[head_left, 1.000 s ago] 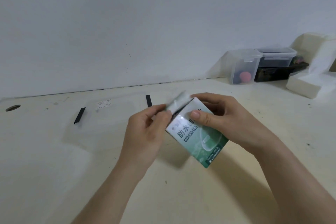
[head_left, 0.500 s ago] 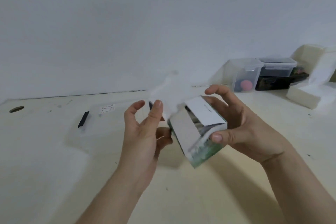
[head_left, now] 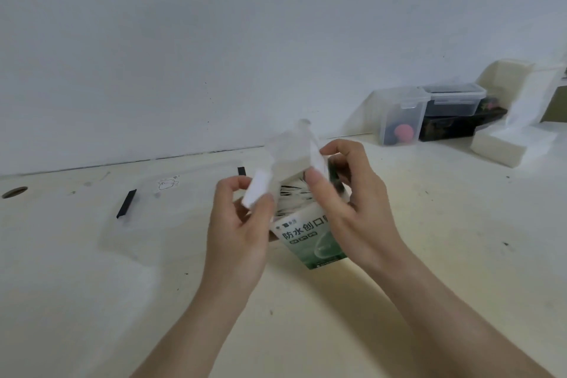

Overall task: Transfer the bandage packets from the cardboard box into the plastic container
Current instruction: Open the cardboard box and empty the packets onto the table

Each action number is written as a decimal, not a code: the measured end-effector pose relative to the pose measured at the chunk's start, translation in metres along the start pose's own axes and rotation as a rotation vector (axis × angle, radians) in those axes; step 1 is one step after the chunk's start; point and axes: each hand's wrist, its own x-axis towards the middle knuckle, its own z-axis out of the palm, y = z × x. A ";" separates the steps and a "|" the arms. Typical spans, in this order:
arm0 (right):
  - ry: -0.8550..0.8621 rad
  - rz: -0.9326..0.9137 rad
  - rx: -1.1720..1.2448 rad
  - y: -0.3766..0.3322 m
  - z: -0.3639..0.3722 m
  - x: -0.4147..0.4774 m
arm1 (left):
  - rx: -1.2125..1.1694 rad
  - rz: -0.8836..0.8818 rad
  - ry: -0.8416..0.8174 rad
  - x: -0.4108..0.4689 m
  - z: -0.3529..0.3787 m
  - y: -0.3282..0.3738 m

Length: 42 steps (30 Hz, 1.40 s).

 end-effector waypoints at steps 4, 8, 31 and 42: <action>0.125 0.066 0.086 -0.002 0.000 -0.001 | -0.092 0.041 -0.054 0.000 -0.002 0.001; 0.241 0.379 0.366 0.006 -0.009 0.011 | 0.059 0.072 -0.110 0.002 0.002 -0.011; -0.639 0.458 -0.112 0.017 -0.067 0.044 | 0.524 0.281 -0.144 0.000 0.006 -0.007; -0.475 0.119 -0.184 0.016 -0.057 0.033 | 0.924 0.385 -0.224 0.017 -0.002 0.019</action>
